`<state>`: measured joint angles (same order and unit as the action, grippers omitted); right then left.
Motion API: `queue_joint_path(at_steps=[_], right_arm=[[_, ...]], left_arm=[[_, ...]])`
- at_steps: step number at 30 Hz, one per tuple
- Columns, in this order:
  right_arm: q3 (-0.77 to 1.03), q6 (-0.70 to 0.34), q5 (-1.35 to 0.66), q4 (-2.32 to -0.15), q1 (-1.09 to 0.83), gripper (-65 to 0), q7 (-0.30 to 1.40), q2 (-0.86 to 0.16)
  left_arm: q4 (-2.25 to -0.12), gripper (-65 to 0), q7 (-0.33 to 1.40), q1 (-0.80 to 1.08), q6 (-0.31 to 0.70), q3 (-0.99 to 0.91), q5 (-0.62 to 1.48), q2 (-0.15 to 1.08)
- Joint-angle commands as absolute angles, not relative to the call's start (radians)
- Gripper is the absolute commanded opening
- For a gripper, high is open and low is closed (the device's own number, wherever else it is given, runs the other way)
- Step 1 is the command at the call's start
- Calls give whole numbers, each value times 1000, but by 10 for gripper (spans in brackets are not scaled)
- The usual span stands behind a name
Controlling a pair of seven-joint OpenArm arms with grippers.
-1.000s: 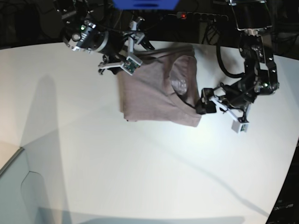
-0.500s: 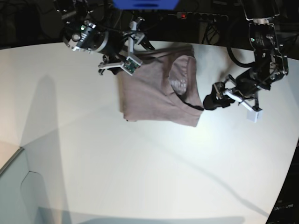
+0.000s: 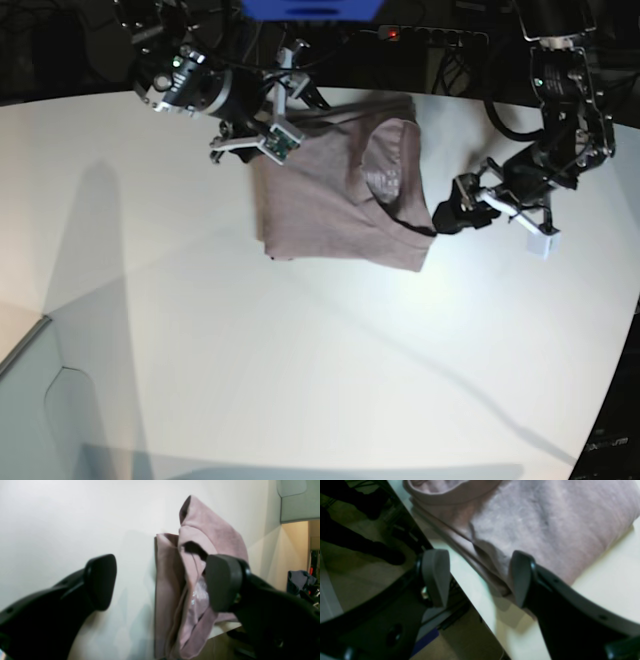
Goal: Layout the t-shirt on the table in an organized manner, then fold the t-shirt properly
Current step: 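Tuck the loose fabric edge with the left gripper into the fold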
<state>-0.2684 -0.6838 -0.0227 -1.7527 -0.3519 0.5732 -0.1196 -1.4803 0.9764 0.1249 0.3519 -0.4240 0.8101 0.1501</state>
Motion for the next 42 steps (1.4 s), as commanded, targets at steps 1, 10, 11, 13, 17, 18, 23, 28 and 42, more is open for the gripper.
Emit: queue_joint_path(at_steps=[1,10,11,13,17,18,23,28,42], right_arm=[[-269,-698,-35,-1770,-349,-254,550,-120],[-269,-698,-35,-1770,-349,-254,550,-120],[-269,-698,-35,-1770,-349,-254,550,-120],[-269,-698,-35,-1768,-349,-254,550,-120],[-269,-698,-35,-1767,-348,-254,550,-120],[-269,-698,-35,-1767,-348,-254,550,-120],[-269,-698,-35,-1767,-348,-254,550,-120],[-269,-698,-35,-1767,-348,-254,550,-120],[-269,-698,-35,-1767,-348,-254,550,-120]], left_arm=[[-1508,-107,972,127,360,-424,832,143],[-1623,-107,963,214,349,-275,819,68],[-1615,-107,961,217,349,-272,819,58],[-1609,-107,961,216,349,-269,811,53],[-1606,-107,961,211,349,-271,736,19],[-1607,-107,961,211,349,-269,717,18],[-1604,-108,961,211,349,-269,693,1],[-1604,-111,961,211,349,-271,694,1],[-1604,-124,969,217,349,-315,693,8]])
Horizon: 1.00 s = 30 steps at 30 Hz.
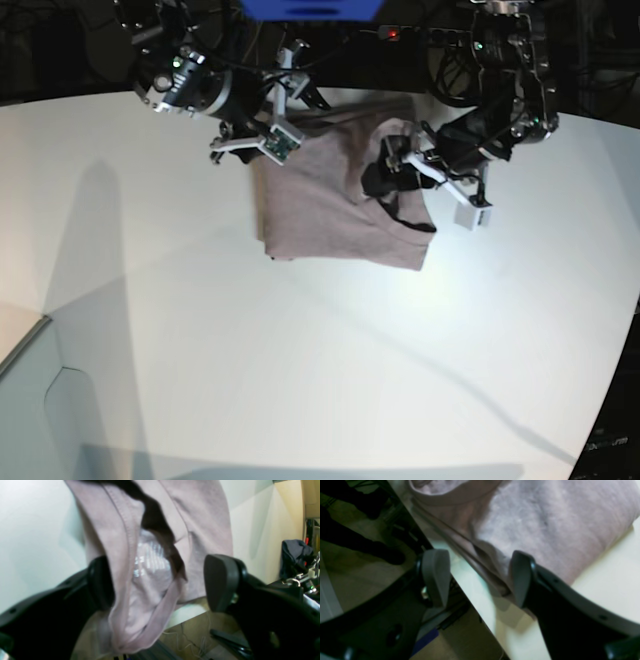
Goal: Layout the t-shirt on the table in an organized manner, then fold the t-shirt properly
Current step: 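Tuck the loose fabric edge with the left gripper into the fold, then grasp the folded shirt's edge with the left gripper and drag it toward the right gripper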
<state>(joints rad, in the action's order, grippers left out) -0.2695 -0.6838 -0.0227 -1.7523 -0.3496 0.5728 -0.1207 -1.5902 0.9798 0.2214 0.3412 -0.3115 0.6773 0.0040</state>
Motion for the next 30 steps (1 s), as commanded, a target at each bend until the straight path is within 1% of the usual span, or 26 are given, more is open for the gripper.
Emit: queue_joint_path(at_steps=[1,7,14,23,24,26,29,30], right_arm=[[-269,-698,-35,-1767,-348,-254,550,-120],[-269,-698,-35,-1767,-348,-254,550,-120],[-269,-698,-35,-1765,-340,-254,550,-119],[-269,-698,-35,-1765,-340,-254,550,-119],[-269,-698,-35,-1767,-340,-254,550,-119],[-269,-698,-35,-1767,-340,-254,550,-119],[-268,-698,-35,-1768,-341,-254,550,-120],[-268,-698,-35,-1770,-341,-254,550,-120]], left_arm=[[-1606,-120,970,217,349,-326,693,8],[-1603,-120,967,214,349,-352,691,8],[-1520,-120,960,196,349,-346,610,-4],[-1446,-134,966,162,349,-343,602,-16],[-1423,-162,961,151,351,-343,602,-15],[-1377,-248,961,133,357,-343,602,-15],[-1325,-414,961,110,358,-343,602,-15],[-1316,-460,961,104,358,-343,602,-15]])
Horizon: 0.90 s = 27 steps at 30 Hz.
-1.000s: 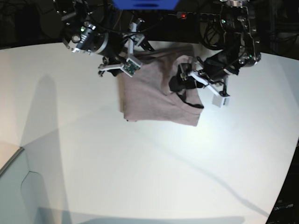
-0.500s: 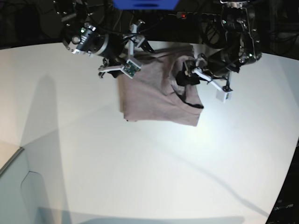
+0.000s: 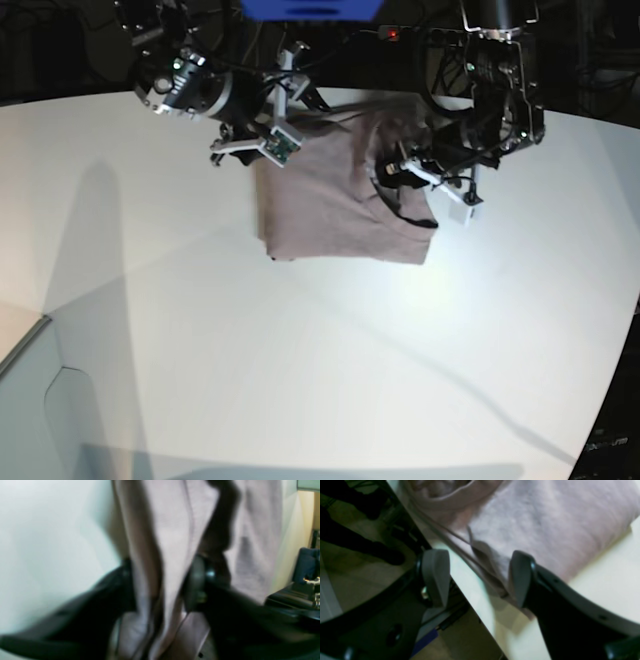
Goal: Layout the t-shirt on the table in an organized manner, then fold the t-shirt properly
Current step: 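Grasp the folded shirt's edge with the left gripper and drag it toward the right gripper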
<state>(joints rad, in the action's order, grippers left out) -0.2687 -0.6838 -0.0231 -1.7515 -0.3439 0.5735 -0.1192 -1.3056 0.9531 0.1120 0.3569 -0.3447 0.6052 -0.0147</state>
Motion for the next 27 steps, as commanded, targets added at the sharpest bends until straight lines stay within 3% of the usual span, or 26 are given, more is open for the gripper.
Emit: queue_joint_path(at_steps=[1,4,13,23,27], right_arm=[[-268,-698,-35,-1770,-341,-254,550,-120],[-266,-698,-35,-1770,-341,-254,550,-120],[-134,-698,-38,-1836,-344,-254,549,-117],[176,-698,-38,-1844,-334,-253,542,-44],[305,-698,-38,-1840,-306,-252,550,-19]], left_arm=[[-1308,-512,961,99,358,-343,602,-15],[-1297,-650,963,84,351,-343,602,-15],[-1290,-649,960,33,360,-328,469,-21],[-1253,-649,960,-130,360,96,323,65],[-1196,-649,960,-216,360,156,318,62]])
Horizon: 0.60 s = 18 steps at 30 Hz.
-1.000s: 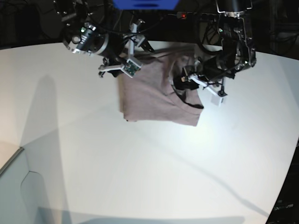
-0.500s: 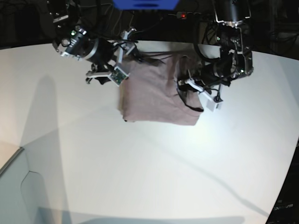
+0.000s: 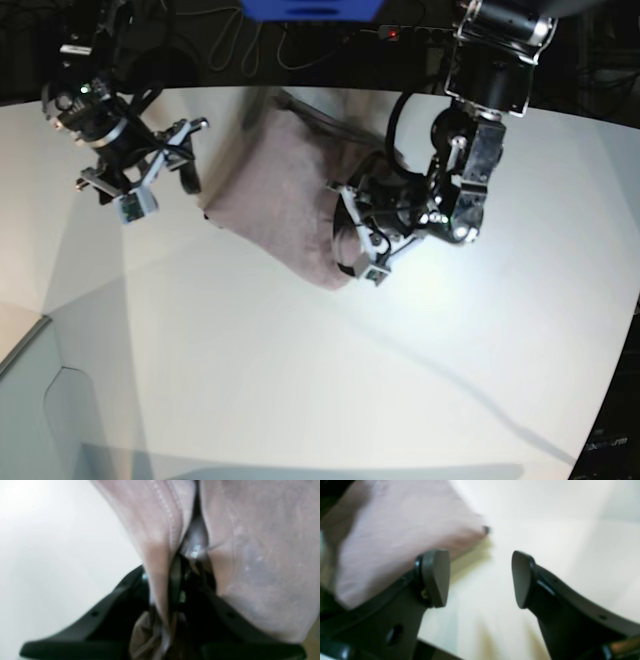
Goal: Layout the t-shirt on the table in an organized manner, then fold the t-shirt properly
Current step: 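Grasp the folded shirt's edge with the left gripper and drag it toward the right gripper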
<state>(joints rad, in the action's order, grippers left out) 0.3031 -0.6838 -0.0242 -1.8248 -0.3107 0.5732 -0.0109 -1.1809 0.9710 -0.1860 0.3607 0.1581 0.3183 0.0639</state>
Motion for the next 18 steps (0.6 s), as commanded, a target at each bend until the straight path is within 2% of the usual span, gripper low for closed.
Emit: queue_joint_path(at_steps=[1,6,18], right_arm=[[335,-698,-38,-1840,-305,-252,550,-10],[466,-698,-41,-1839,-292,-252,550,8],[636,-698,-42,-1735,-292,-252,542,7]], left_arm=[[-1175,-649,960,-242,360,171,318,61],[-1053,-649,947,-378,360,295,318,56],[-862,-649,585,-507,360,605,318,54]])
